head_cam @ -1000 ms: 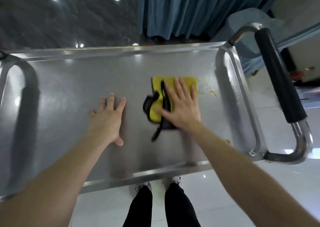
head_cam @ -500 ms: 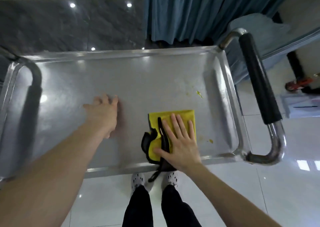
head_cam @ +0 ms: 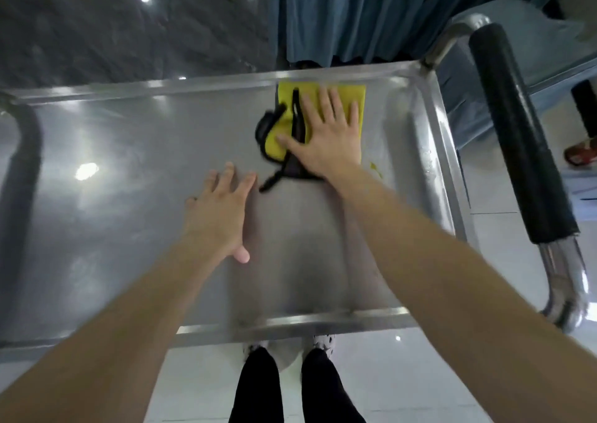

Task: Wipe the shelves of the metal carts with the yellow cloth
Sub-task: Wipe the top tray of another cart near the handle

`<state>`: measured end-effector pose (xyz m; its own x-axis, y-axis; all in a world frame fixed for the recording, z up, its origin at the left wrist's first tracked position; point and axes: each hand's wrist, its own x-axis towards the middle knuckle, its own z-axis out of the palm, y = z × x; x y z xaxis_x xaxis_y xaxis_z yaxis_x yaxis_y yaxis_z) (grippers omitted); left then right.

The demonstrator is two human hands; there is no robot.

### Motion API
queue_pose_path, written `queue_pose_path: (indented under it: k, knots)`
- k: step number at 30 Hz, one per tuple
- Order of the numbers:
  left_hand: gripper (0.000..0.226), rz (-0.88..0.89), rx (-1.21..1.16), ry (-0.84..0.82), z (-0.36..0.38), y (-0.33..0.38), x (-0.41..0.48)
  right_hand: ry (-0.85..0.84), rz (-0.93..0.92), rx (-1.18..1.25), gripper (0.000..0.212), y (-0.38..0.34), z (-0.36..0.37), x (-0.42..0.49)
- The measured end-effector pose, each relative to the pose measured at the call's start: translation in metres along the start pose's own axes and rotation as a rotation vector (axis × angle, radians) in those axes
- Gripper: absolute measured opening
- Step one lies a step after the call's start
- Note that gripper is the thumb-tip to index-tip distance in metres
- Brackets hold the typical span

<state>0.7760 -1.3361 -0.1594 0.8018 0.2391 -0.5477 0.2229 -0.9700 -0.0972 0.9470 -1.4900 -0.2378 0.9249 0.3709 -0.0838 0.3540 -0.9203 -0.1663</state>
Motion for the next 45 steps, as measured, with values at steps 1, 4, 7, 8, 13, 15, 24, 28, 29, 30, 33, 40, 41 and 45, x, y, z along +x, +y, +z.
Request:
queue_pose_path:
  k: [1, 4, 7, 8, 13, 15, 24, 28, 29, 30, 33, 40, 41, 45]
  knots:
    - [0.163, -0.006, 0.005, 0.003, 0.000, 0.000, 0.001, -0.022, 0.002, -0.012, 0.102, 0.003, -0.004, 0.026]
    - [0.163, -0.005, 0.014, -0.001, -0.004, 0.001, 0.002, -0.035, -0.010, -0.018, 0.097, 0.004, -0.005, 0.039]
    - [0.164, -0.001, -0.009, -0.020, -0.009, 0.002, -0.001, 0.026, -0.056, 0.012, 0.087, 0.003, 0.003, -0.042]
    - [0.165, -0.003, -0.015, -0.024, -0.010, 0.002, -0.002, 0.042, -0.082, 0.033, 0.084, 0.003, 0.008, -0.084]
    - [0.168, 0.008, 0.009, -0.008, -0.011, 0.004, -0.006, -0.055, -0.177, 0.063, 0.076, 0.010, 0.009, -0.270]
    - [0.168, 0.015, 0.017, 0.014, -0.007, 0.003, -0.006, -0.047, -0.180, 0.060, 0.077, 0.018, 0.010, -0.263]
    - [0.167, 0.024, 0.035, 0.040, 0.004, 0.002, 0.003, 0.012, 0.014, -0.019, 0.081, 0.051, -0.012, 0.073]
    - [0.166, 0.022, 0.043, 0.023, 0.003, 0.003, 0.003, 0.070, -0.034, -0.005, 0.075, 0.048, -0.004, 0.017]
    - [0.166, 0.016, 0.035, 0.019, 0.001, 0.004, 0.002, 0.086, -0.043, -0.007, 0.073, 0.046, -0.002, -0.021]
    - [0.166, 0.009, 0.024, 0.010, -0.003, 0.005, 0.001, 0.092, -0.056, -0.001, 0.072, 0.046, 0.000, -0.064]
    - [0.166, 0.014, 0.009, -0.021, -0.010, 0.007, -0.003, 0.029, -0.098, 0.002, 0.074, 0.050, 0.000, -0.200]
    - [0.166, 0.029, 0.057, 0.010, -0.004, 0.009, -0.005, -0.052, -0.031, -0.036, 0.094, 0.067, -0.004, -0.205]
    - [0.167, 0.028, 0.059, 0.018, -0.002, 0.008, -0.002, -0.033, -0.009, -0.034, 0.095, 0.072, -0.005, -0.165]
    - [0.166, 0.023, 0.062, 0.039, 0.004, 0.006, 0.002, -0.070, 0.089, -0.015, 0.102, 0.094, -0.026, 0.009]
